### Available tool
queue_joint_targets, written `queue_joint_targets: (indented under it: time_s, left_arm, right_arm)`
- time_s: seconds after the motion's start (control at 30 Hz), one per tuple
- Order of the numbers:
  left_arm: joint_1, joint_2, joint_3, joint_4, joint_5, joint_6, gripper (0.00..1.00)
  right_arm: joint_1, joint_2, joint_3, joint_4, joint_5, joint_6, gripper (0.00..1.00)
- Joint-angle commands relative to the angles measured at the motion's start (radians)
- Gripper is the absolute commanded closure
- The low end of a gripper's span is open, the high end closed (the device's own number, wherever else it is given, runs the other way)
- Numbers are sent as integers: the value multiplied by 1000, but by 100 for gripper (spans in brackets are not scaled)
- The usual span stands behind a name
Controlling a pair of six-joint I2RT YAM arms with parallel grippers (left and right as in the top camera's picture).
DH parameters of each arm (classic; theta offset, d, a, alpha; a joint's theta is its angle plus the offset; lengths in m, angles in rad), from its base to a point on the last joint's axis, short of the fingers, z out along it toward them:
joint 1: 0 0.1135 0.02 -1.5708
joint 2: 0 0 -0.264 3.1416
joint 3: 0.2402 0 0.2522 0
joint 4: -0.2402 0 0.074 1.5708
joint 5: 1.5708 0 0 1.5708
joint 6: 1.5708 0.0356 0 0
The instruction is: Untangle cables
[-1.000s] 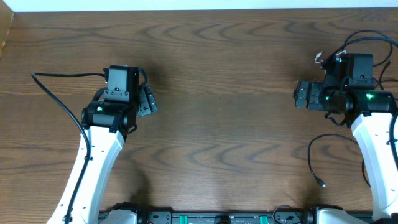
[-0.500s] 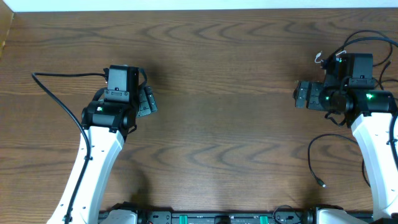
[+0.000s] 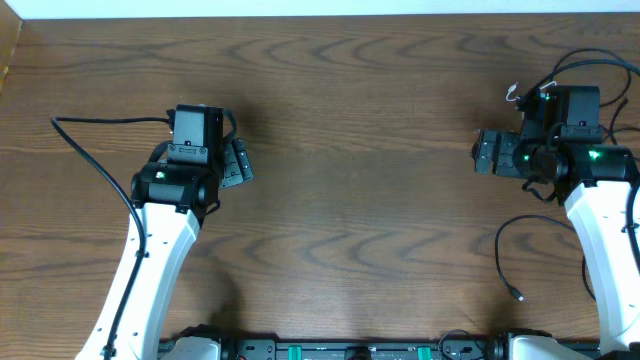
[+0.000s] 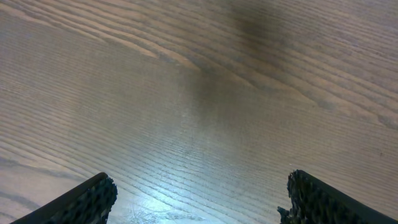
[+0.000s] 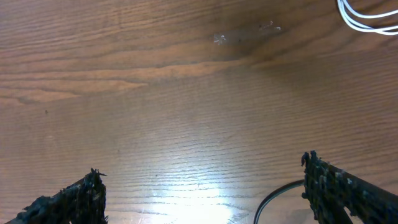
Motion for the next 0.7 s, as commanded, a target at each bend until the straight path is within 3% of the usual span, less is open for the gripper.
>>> queue_joint_targets:
  time_s: [0.0,0.33,0.67]
  left_arm:
    - [-3,-42,-11,17,-1,18,11]
    - [-3,-211,-256,389,182,161,11]
    - [-3,-567,-541,664,182,175,11]
  right_arm:
    - [7,-14,8,-1,-5,8,1]
    - [7,-14,8,-1,-5,8,1]
    - [7,-14,8,-1,-5,8,1]
